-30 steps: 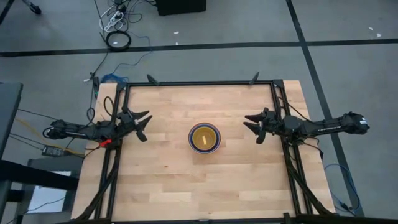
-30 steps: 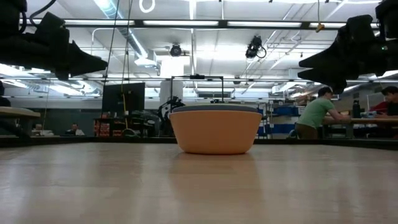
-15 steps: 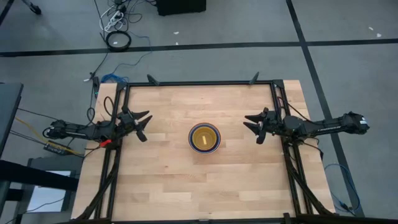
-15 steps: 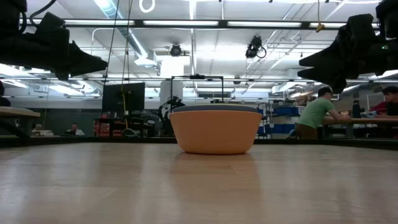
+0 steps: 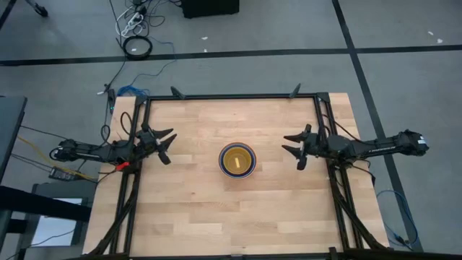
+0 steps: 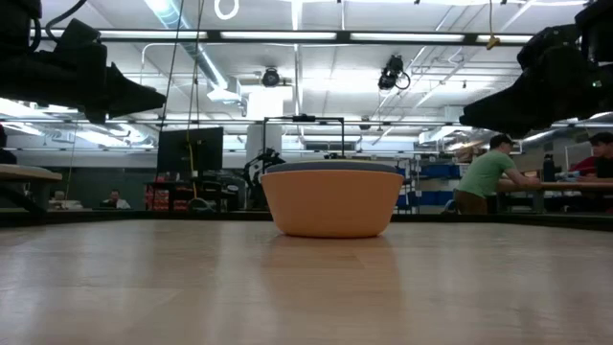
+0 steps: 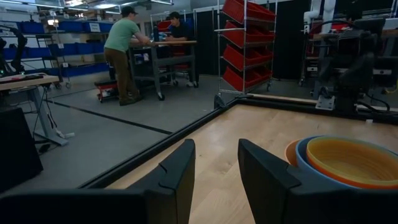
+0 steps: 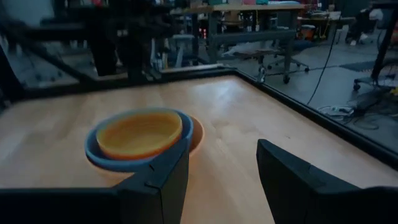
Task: Nest bowls inside each other
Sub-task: Return to Home Position
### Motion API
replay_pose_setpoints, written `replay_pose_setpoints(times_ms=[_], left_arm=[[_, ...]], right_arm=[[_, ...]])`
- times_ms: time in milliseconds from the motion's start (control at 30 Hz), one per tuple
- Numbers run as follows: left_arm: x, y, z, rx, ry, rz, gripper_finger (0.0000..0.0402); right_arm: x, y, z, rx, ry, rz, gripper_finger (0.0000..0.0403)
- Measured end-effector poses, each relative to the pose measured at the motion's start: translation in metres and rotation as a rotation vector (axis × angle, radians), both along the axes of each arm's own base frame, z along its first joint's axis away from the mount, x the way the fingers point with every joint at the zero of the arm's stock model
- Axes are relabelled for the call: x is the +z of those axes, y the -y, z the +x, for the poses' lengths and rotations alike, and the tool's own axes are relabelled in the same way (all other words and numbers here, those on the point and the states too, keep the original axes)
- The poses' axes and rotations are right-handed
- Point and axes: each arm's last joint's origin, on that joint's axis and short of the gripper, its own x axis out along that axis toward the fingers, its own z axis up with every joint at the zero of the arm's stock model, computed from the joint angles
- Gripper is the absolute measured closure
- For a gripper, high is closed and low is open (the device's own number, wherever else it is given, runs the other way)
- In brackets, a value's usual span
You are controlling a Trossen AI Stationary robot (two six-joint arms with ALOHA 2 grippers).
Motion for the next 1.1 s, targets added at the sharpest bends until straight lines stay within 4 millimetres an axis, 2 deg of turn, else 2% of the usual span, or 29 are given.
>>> replay_pose_setpoints(times_ms=[433, 533, 633, 800, 867, 933, 1000, 1100], left_arm=[[0.001, 0.0, 0.0, 0.0, 0.018, -0.008, 0.027], [-0.001, -0.001, 0.0, 0.027, -0.032, 0.034, 0.027], [-0.002, -0.004, -0.003, 0.17, -0.059, 0.041, 0.027], [-0.006, -0.011, -0.013, 0.6, -0.048, -0.018, 0.027], [-0.009, -0.012, -0.016, 0.711, -0.014, -0.045, 0.027], [-0.01, -0.011, -0.016, 0.696, 0.038, -0.085, 0.027], [-0.008, -0.009, -0.012, 0.57, 0.084, -0.132, 0.027], [-0.005, -0.005, -0.007, 0.366, 0.056, -0.115, 0.027]], right_arm=[[0.0, 0.0, 0.0, 0.006, -0.025, -0.076, 0.0225], [0.0, 0.0, 0.0, 0.006, -0.025, -0.076, 0.0225], [0.0, 0.0, 0.0, 0.006, -0.026, -0.076, 0.0225], [0.0, 0.0, 0.0, 0.005, -0.021, -0.064, 0.0225], [0.0, 0.0, 0.0, 0.005, -0.019, -0.059, 0.0225], [0.0, 0.0, 0.0, 0.005, -0.019, -0.059, 0.0225], [0.0, 0.0, 0.0, 0.005, -0.02, -0.058, 0.0225], [0.0, 0.0, 0.0, 0.005, -0.022, -0.059, 0.0225]])
